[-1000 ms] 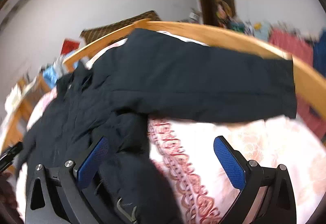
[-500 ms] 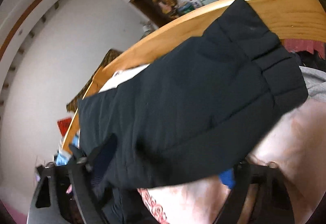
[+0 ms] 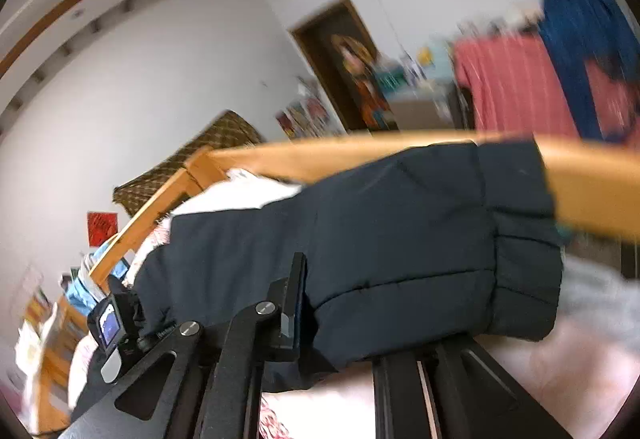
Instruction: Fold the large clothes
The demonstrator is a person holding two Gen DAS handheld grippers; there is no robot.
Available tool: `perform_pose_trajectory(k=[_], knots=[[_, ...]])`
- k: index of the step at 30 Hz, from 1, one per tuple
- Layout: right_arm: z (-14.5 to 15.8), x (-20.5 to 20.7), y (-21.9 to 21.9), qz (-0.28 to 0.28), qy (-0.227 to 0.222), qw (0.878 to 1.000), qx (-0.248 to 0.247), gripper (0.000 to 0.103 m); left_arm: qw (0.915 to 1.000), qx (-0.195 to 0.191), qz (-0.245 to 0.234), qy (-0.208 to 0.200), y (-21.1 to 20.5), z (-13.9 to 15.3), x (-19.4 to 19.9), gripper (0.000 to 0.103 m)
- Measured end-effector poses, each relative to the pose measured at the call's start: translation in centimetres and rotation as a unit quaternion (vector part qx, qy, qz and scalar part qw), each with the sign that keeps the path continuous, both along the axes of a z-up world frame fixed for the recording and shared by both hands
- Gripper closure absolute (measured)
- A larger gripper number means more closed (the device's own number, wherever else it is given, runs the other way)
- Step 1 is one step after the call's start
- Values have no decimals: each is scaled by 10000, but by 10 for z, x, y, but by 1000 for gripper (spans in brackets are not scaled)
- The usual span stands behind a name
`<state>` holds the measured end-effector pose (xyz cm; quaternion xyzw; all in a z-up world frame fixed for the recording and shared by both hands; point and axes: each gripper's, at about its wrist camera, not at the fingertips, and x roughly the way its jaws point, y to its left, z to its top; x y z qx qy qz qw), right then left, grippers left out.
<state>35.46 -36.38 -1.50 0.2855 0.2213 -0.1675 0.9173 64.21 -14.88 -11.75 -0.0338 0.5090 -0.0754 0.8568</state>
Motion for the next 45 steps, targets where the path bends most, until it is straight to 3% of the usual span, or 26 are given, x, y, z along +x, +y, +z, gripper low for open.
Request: perform_pose_trajectory(k=[5,8,11,15,18,21,23,24,26,28,29,31,33,36,38,40,43,45], knots=[[61,27,47,596,-938,9884,-1038,93,9977,-498,413,-200,68,28,-14,1],[94,41,90,1233,-1481,9705,-1446,93,9951,-746,564,-330,128,54,-36,1],[112,56,146,2015,-1895,9478,-1584,93,9939,-639,740,-506,194,76,-69,1],[118,77,229,2970,-2037,9164,-1744,93,9901,-366,1163,-691,264,98,-119,1],[108,86,294,3517,-1846,8928,-2125,93,9823,-229,1730,-689,329,101,-156,1],[80,104,355,4034,-1443,8655,-2595,92,9740,-21,2131,-771,367,102,-187,1],[51,110,388,4454,-1050,8433,-2819,91,9693,93,2329,-784,389,104,-204,1],[36,121,405,4752,-723,8265,-2931,90,9677,72,2389,-799,391,111,-211,1],[6,135,435,5249,-133,7904,-3155,79,9624,-42,2571,-874,405,115,-224,1],[-21,128,448,5662,431,7596,-3172,46,9570,-206,2738,-935,421,113,-228,1],[-32,124,448,5774,633,7539,-3071,39,9555,-298,2771,-965,426,118,-226,1],[-42,126,438,5861,819,7563,-2790,33,9542,-502,2757,-1044,430,119,-228,1],[-33,129,408,5827,798,7702,-2467,30,9558,-678,2624,-1141,421,122,-218,1],[-26,142,362,5297,854,8154,-2172,27,9647,-725,2195,-1261,403,119,-200,1],[-34,166,331,4657,1357,8398,-2438,26,9743,-434,1869,-1183,383,109,-183,1],[-49,192,308,4245,1846,8529,-2414,26,9801,-87,1723,-978,367,93,-167,1],[-80,222,272,3817,2606,8613,-2111,26,9836,584,1609,-572,349,61,-147,1],[-96,233,262,3835,2799,8633,-1713,26,9827,938,1560,-344,341,41,-138,1]])
